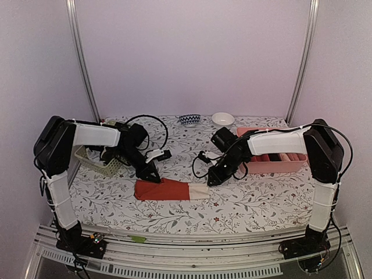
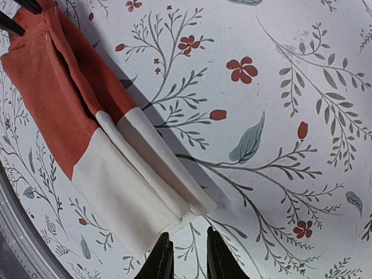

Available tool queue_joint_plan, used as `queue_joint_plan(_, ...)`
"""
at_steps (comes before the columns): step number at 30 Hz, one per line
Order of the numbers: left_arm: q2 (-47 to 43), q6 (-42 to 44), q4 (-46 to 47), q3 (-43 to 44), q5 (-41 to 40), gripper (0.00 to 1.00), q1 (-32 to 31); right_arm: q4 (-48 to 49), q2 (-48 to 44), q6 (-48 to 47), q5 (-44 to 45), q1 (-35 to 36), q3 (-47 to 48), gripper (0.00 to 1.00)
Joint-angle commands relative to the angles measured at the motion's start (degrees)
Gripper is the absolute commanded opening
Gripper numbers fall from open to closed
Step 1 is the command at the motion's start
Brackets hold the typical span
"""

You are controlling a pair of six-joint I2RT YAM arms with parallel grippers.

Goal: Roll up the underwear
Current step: Smooth out the underwear at the center of the board.

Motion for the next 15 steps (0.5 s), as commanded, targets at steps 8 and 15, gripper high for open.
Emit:
queue_joint_plan(8, 1.0, 1.1, 1.2, 0.1, 1.1, 0.34, -1.1, 0.4, -0.9, -0.5, -0.5, -0.2, 0.7, 0.21)
queue_joint_plan(15, 5.5, 0.8, 2.3, 0.1, 0.3, 0.34, -1.8, 0.4, -0.9, -0.4, -0.6, -0.2, 0.4, 0.21)
